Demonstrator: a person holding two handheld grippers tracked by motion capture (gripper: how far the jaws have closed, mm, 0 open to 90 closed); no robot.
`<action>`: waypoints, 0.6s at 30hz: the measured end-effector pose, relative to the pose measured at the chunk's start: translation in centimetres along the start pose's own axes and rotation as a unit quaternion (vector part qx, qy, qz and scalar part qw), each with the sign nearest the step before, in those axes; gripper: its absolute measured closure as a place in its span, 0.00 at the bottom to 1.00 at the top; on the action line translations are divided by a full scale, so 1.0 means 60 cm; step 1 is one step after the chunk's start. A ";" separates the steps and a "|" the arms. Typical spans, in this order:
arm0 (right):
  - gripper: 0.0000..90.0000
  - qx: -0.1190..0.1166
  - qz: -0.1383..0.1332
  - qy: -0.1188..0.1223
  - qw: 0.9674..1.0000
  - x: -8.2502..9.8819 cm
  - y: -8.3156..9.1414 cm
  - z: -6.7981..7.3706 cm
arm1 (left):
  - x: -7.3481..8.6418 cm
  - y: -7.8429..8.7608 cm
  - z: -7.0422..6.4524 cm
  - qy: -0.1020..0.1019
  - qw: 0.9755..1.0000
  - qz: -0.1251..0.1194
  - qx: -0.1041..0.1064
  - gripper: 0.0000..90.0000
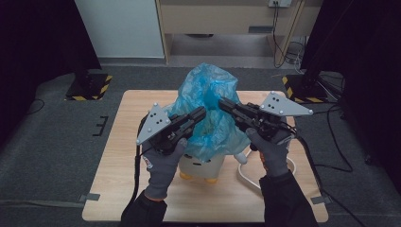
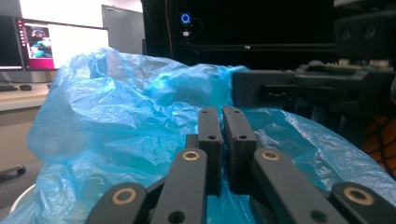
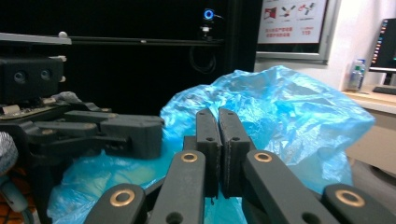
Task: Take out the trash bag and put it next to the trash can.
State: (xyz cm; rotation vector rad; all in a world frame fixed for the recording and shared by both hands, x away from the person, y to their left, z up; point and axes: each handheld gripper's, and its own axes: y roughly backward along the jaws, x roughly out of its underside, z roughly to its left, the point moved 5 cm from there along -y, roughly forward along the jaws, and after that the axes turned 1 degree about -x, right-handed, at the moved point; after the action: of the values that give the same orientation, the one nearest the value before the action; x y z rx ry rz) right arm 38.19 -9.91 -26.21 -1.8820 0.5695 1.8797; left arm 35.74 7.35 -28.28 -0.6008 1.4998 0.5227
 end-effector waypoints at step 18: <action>0.99 -0.044 0.002 -0.002 0.999 -0.003 -0.009 0.017 | 0.007 -0.013 -0.012 -0.026 0.999 0.017 0.015 0.81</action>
State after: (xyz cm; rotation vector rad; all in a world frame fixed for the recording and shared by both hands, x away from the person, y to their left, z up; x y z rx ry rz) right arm 37.63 -8.89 -26.05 -1.9330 0.4970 1.9402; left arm 35.69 6.26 -28.65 -0.5348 1.4692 0.5373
